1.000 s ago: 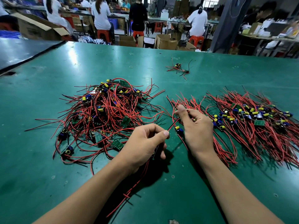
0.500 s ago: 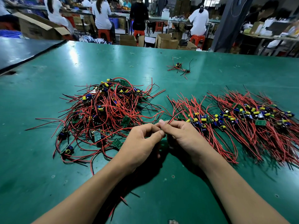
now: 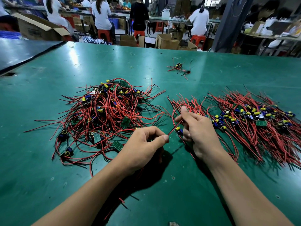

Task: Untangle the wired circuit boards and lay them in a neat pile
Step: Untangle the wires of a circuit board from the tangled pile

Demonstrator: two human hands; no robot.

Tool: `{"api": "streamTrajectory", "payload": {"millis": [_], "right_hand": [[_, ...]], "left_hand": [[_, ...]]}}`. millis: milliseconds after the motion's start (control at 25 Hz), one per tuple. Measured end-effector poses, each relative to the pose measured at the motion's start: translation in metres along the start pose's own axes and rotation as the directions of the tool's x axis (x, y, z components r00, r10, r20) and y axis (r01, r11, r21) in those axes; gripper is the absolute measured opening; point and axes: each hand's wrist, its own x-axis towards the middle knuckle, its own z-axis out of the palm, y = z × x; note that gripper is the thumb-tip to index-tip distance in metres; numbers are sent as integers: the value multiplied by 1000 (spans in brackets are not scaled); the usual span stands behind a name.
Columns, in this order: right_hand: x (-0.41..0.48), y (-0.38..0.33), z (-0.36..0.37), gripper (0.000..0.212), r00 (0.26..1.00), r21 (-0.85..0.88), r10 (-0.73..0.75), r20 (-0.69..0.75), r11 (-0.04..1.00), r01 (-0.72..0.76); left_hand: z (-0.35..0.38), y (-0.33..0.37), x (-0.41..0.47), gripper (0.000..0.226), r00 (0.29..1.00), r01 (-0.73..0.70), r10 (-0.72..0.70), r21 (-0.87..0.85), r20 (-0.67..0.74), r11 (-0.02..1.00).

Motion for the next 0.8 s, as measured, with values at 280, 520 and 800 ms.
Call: {"api": "streamTrajectory", "payload": {"millis": [280, 520, 800], "right_hand": [[-4, -5, -1, 49, 993, 141, 73, 91, 986, -86], [-7, -4, -1, 72, 991, -7, -22, 129, 1000, 23], [-8, 2, 3, 76, 983, -96, -83, 167, 990, 100]], "left_hand": [[4, 3, -2, 18, 998, 56, -59, -87, -34, 995], [-7, 15, 11, 62, 959, 211, -283, -647, -9, 732], [-12, 15, 12, 75, 967, 164, -254, -748, -5, 643]]}}
